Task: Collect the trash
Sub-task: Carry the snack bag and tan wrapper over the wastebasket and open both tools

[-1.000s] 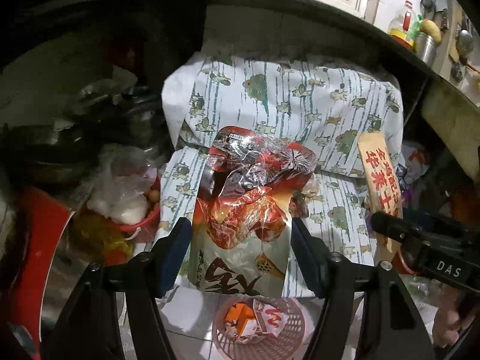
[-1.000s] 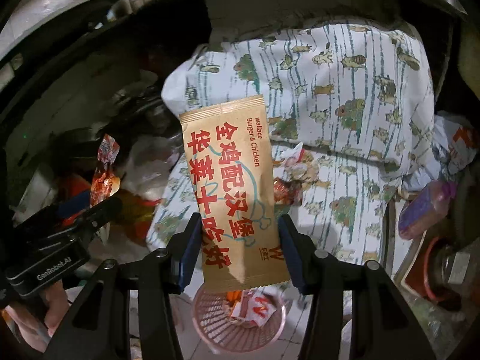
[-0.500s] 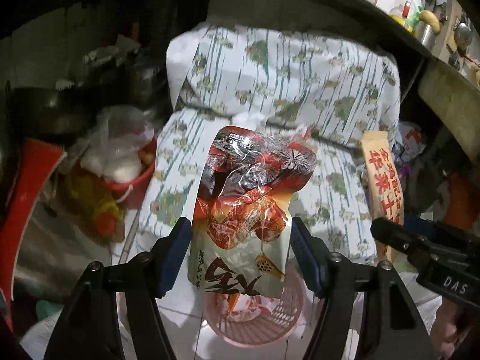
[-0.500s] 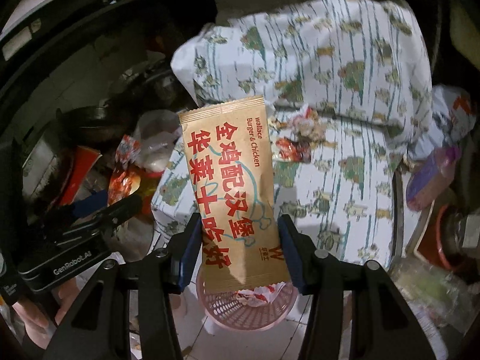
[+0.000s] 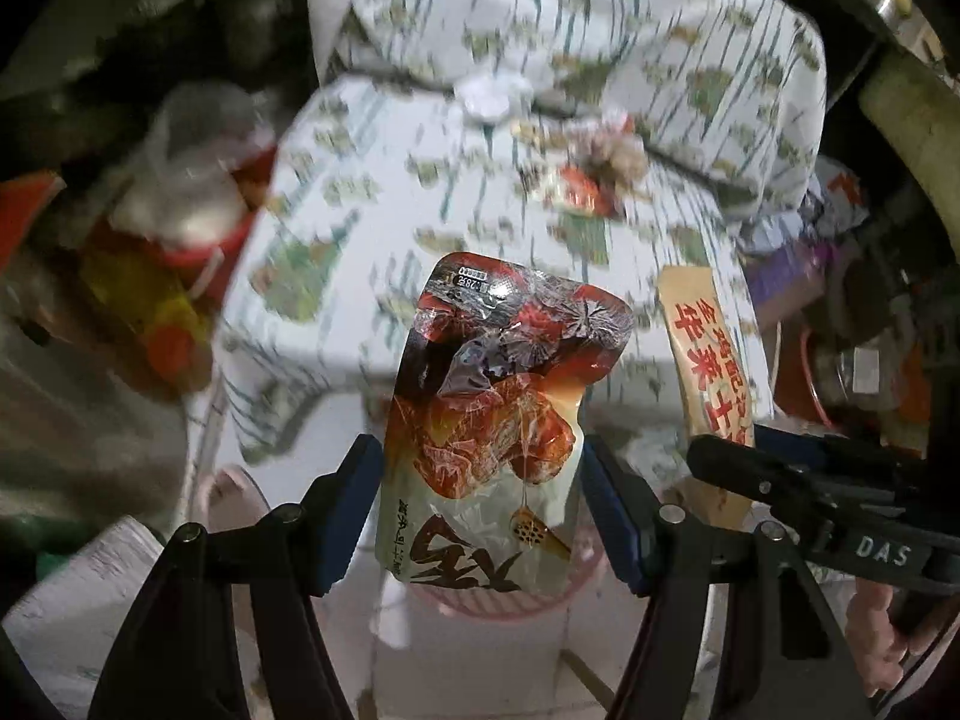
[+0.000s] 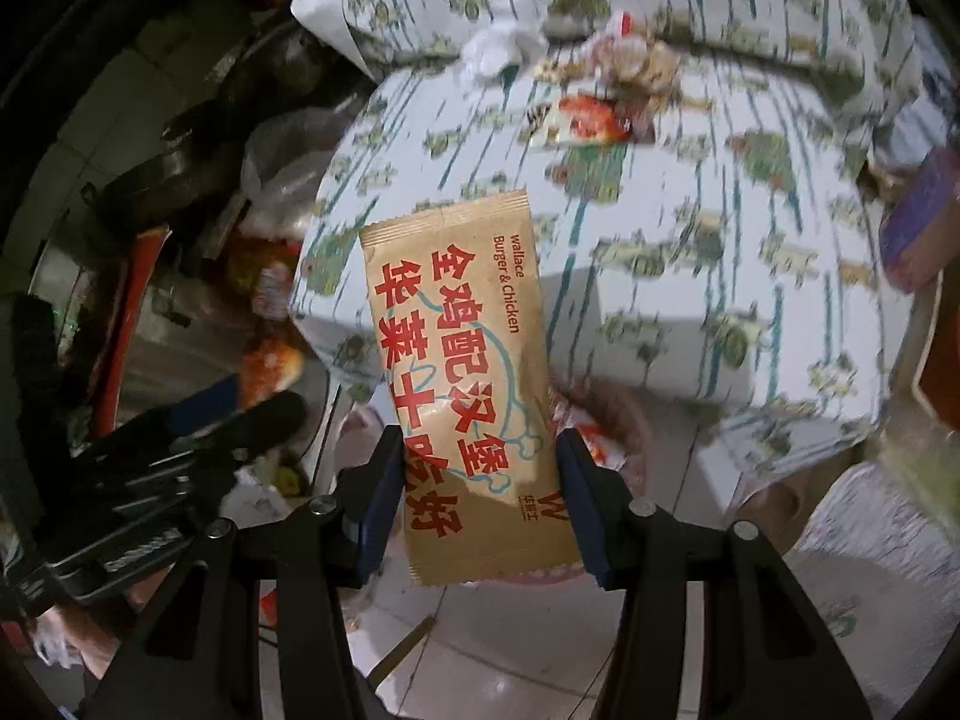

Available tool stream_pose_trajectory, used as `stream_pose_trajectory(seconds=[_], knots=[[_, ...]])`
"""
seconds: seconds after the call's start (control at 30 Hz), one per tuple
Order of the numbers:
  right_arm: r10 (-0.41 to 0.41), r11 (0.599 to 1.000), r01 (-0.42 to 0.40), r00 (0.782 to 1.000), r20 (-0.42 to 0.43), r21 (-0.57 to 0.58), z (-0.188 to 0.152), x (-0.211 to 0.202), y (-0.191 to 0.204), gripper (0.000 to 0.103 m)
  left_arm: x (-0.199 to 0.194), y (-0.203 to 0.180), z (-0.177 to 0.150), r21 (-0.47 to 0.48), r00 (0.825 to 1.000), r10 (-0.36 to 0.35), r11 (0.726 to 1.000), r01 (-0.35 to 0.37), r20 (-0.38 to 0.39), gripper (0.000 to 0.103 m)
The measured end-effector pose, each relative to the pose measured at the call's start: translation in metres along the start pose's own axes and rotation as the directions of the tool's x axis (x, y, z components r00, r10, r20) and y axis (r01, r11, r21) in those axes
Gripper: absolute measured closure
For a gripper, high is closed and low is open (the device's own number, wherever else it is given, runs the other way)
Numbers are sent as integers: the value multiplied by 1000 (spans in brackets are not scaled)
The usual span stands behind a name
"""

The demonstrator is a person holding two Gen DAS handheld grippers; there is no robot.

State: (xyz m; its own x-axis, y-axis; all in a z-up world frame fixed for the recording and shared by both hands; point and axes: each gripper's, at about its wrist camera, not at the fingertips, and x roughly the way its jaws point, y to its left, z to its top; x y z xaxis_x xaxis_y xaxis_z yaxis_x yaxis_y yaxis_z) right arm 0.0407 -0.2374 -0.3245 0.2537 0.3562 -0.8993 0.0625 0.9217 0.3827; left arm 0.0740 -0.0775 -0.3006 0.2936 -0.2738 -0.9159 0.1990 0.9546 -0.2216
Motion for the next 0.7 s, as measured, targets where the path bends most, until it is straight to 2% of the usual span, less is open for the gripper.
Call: stream_pose_trajectory(seconds=[0.23, 0.4, 0.6, 0.67, 0.7], knots=[[-43, 999, 46, 994, -100, 21, -12, 24, -6, 53, 34, 1, -13, -22, 992, -10, 1000, 7, -123, 34], [-61, 997, 66, 991, -122, 34, -15, 32, -14, 53, 50, 6, -17, -40, 982, -37, 999, 30, -184, 34], [-51, 997, 60, 989, -137, 58, -15, 34, -20, 51, 54, 1, -18, -37, 980, -31, 999, 24, -198, 33], [-35, 996, 46, 990, -138, 72, -15, 33, -21, 50, 55, 1, -18, -41, 979, -28, 999, 20, -204, 31], [-30, 996, 41, 990, -135, 79, -15, 32, -22, 49, 57, 1, -18, -42, 977, -23, 999, 14, -213, 27]])
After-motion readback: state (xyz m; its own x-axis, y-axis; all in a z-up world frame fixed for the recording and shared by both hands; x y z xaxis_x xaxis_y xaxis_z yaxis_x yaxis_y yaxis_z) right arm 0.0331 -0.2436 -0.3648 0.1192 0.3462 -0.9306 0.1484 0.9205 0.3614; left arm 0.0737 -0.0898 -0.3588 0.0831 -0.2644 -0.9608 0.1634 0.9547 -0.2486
